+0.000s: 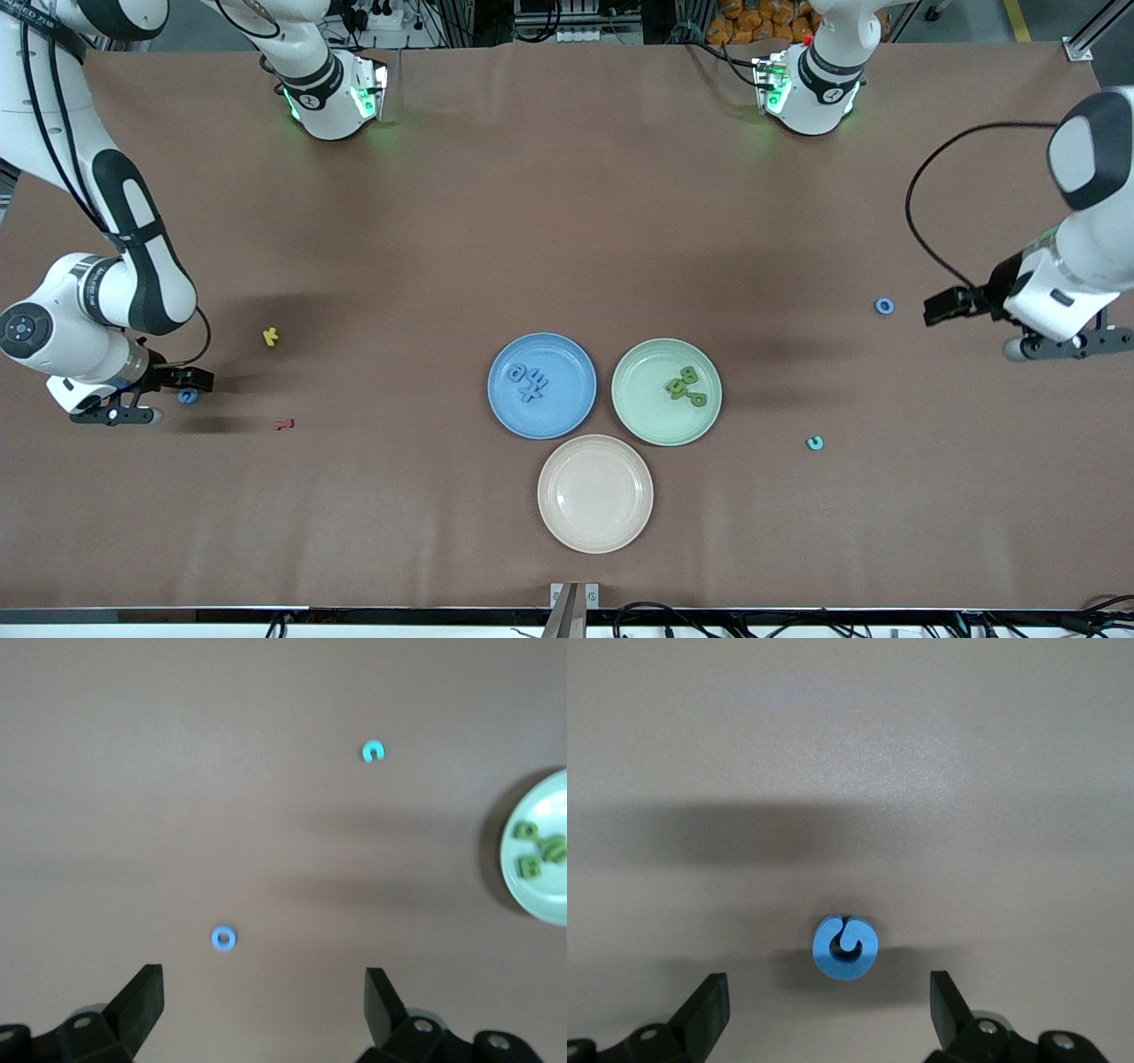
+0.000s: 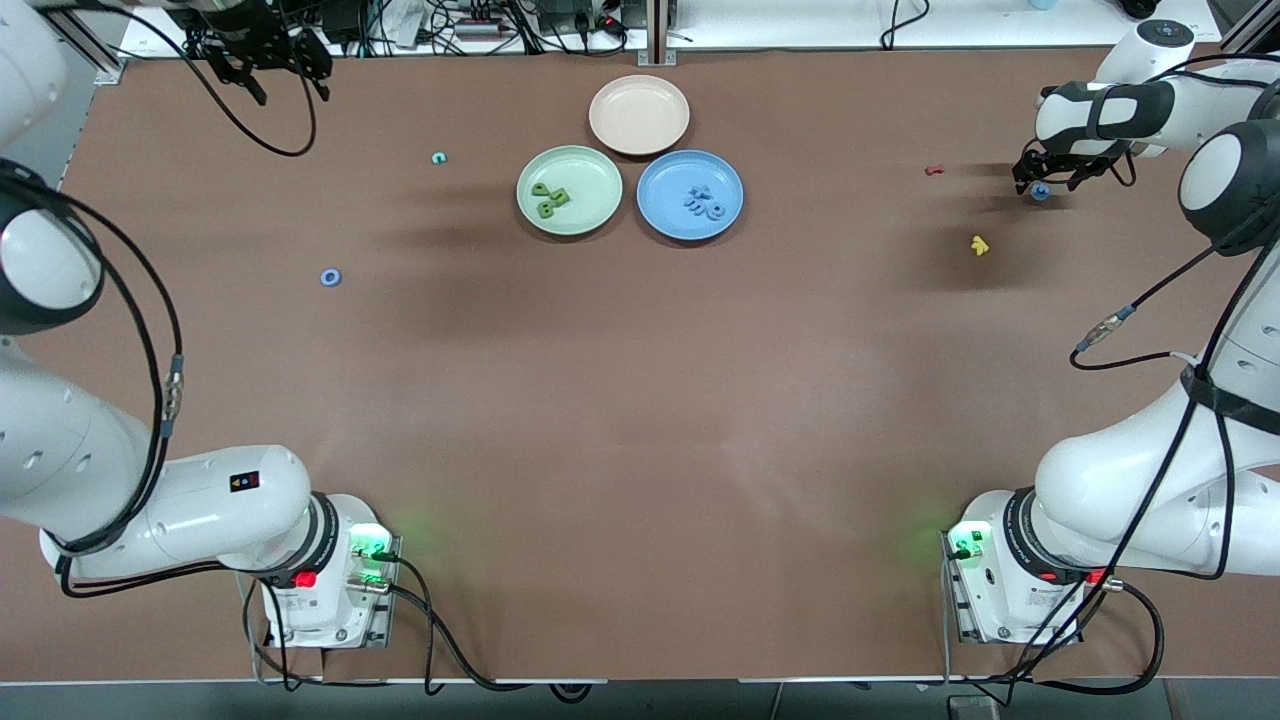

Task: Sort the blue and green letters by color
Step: 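Grasp the blue c with the right gripper while the left gripper retracts, then carry the blue c to the blue plate and release it with the right gripper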

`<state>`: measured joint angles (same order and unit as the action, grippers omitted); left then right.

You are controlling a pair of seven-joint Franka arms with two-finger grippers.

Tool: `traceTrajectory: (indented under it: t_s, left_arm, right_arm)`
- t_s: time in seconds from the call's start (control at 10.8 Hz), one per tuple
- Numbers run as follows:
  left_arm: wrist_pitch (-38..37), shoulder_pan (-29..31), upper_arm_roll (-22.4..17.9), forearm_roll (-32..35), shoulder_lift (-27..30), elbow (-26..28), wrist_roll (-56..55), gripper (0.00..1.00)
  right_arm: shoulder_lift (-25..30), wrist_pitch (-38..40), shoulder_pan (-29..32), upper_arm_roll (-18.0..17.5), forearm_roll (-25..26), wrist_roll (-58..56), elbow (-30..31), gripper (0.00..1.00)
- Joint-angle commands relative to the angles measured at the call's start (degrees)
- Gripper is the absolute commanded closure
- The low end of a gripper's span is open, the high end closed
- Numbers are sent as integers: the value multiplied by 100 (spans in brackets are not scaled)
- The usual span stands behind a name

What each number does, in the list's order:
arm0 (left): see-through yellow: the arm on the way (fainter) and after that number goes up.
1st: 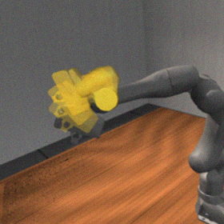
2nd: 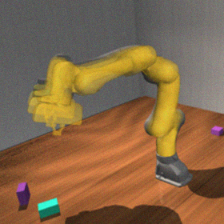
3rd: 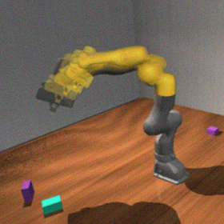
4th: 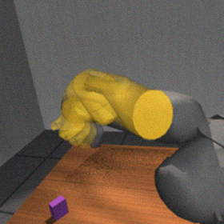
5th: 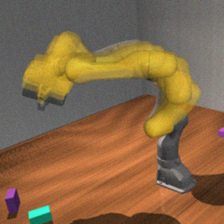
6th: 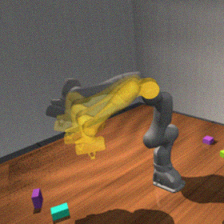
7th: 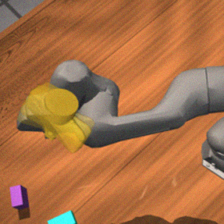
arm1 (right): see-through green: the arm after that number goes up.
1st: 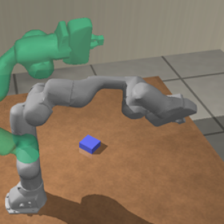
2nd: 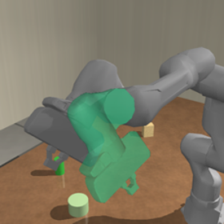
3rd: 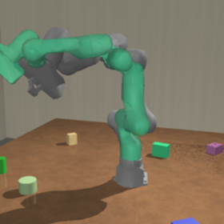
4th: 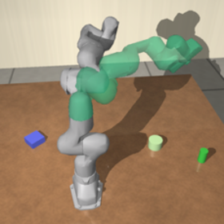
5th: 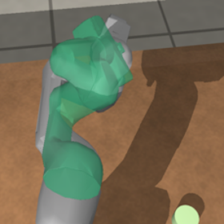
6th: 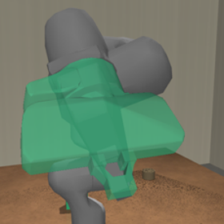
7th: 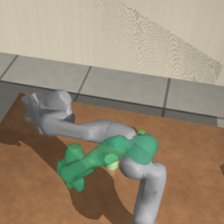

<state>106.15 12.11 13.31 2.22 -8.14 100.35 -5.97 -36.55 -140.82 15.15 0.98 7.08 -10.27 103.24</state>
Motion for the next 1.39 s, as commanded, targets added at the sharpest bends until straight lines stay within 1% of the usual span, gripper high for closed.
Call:
traceTrajectory:
  t_s: [0.0,0.09,0.19,0.28,0.56,0.74,0.83,0.93,1.02,1.11,1.3]
  left_arm:
    - [-1496,-269,-178,-195,58,-1085,79,0]
    - [-1796,-514,-423,-196,67,-1366,87,0]
    - [-2078,-639,-556,-196,76,-1648,122,0]
    - [-2246,-614,-566,-187,154,-1816,175,0]
    - [-2362,-587,-566,-196,330,-1818,342,0]
    - [-2144,-579,-532,-196,339,-1748,342,0]
    - [-2064,-518,-340,-187,357,-1660,342,0]
    - [-2063,-517,-268,-187,357,-1633,334,0]
    - [-2072,-526,-224,-178,375,-1624,307,0]
    - [-2072,-569,-241,-178,418,-1624,307,0]
    - [-2080,-613,-232,-178,454,-1616,281,0]
  right_arm:
    - [-132,81,330,-194,-634,-675,-260,0]
    - [-150,81,322,-194,-794,-747,-278,0]
    - [-194,81,322,-194,-805,-739,-339,0]
    - [-229,72,313,-194,-805,-713,-348,0]
    - [-431,-86,269,-186,-779,-722,-418,0]
    - [-466,-139,287,-186,-743,-722,-418,0]
    - [-467,-148,295,-186,-743,-722,-410,0]
    - [-467,-139,322,-186,-743,-756,-410,17]
    - [-467,-130,339,-186,-752,-783,-401,76]
    - [-467,-130,374,-186,-743,-809,-392,100]
    - [-467,-122,418,-186,-752,-1002,-392,100]
